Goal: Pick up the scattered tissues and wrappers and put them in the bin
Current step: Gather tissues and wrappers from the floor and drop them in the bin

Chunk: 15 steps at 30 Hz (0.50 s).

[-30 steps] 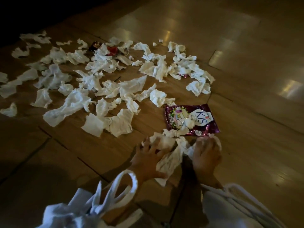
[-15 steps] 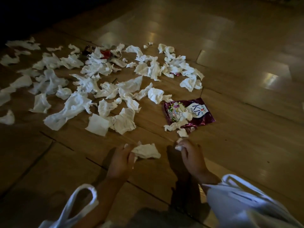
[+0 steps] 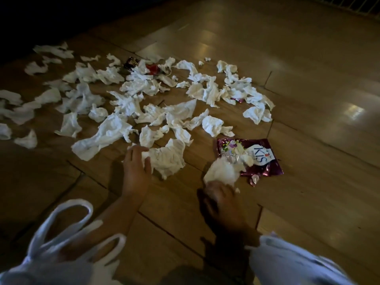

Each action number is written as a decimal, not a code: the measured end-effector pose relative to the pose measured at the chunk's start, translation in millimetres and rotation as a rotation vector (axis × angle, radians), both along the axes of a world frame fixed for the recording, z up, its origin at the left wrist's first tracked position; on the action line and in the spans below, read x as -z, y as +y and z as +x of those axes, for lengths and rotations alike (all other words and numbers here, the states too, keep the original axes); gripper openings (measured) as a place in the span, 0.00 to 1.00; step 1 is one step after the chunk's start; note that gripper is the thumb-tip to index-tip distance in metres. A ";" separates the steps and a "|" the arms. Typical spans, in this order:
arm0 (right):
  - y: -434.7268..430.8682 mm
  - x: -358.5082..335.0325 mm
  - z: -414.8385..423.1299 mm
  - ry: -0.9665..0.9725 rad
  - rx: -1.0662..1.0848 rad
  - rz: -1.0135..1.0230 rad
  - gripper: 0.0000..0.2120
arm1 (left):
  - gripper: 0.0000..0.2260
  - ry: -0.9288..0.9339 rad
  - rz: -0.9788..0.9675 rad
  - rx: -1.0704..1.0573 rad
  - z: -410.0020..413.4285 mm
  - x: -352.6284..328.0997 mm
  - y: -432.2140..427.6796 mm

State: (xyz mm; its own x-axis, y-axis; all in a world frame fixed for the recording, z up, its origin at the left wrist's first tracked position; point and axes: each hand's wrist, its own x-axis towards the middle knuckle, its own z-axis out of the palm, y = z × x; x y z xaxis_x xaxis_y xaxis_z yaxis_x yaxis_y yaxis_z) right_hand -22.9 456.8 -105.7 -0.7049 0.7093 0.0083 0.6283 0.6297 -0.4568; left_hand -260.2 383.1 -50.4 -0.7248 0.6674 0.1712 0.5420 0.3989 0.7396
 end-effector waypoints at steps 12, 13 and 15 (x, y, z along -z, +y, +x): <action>-18.6 -15.4 -4.8 -0.117 0.056 0.151 0.23 | 0.39 0.156 -0.400 0.381 1.9 47.7 -22.7; -13.5 -11.8 -3.8 -0.113 0.074 0.110 0.23 | 0.37 0.139 -0.395 0.373 4.3 47.8 -24.8; -10.5 -6.7 -2.0 -0.064 -0.010 0.103 0.18 | 0.30 0.091 -0.378 0.347 8.5 45.7 -27.1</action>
